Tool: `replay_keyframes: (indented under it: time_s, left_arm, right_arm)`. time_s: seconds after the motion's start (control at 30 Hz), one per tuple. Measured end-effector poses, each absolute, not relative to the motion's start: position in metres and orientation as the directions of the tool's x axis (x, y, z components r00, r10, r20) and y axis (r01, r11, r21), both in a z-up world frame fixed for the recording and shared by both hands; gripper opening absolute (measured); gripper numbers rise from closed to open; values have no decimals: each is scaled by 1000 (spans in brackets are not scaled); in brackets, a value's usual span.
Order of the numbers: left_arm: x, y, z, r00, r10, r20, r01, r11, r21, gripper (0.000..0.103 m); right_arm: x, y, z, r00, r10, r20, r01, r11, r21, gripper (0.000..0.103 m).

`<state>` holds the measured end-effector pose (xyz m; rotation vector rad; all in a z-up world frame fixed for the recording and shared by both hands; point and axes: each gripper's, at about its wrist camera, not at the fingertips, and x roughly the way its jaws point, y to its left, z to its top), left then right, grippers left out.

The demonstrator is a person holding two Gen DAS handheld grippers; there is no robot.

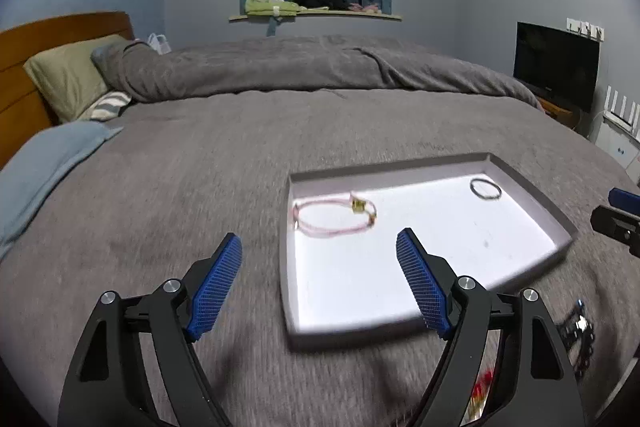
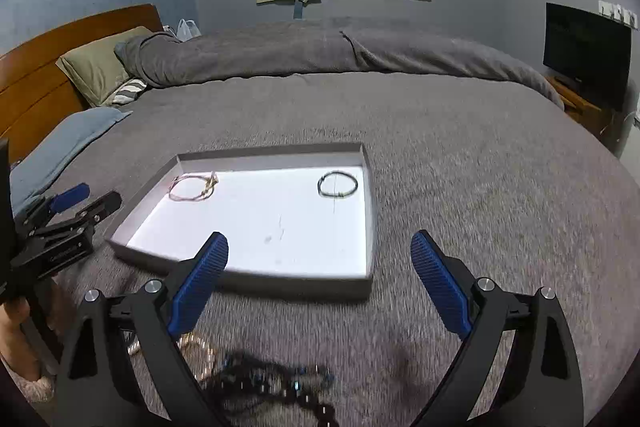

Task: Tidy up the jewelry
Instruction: 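Open both tools to drop the bracelets into the box, then move both open tools back to the bracelet pile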

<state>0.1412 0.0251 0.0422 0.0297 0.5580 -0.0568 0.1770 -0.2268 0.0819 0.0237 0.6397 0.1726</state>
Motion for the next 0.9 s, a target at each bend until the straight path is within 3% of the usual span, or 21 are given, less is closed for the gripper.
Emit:
replay_keyframes:
  time_s: [0.23, 0.4, 0.57, 0.63, 0.9]
  left_arm:
    - [95, 25, 30, 867, -19, -498, 52, 997, 52, 86]
    - [73, 32, 17, 848, -67, -526, 80, 997, 2, 86]
    - [57, 25, 9, 838, -59, -542, 96, 995, 39, 86]
    - [49, 24, 7, 836, -70, -544, 107, 994, 36, 88]
    - [24, 20, -1, 823, -85, -562, 128, 991, 38, 91]
  right_arm:
    - [144, -232, 66, 787, 153, -597, -166, 986, 35, 91]
    - [126, -233, 52, 786, 146, -600, -157, 987, 34, 91]
    - [109, -233, 44, 810, 132, -571, -154, 988, 10, 92]
    - [101, -233, 40, 808, 127, -575, -161, 987, -8, 98]
    - [74, -250, 24, 816, 128, -564, -156, 988, -2, 98]
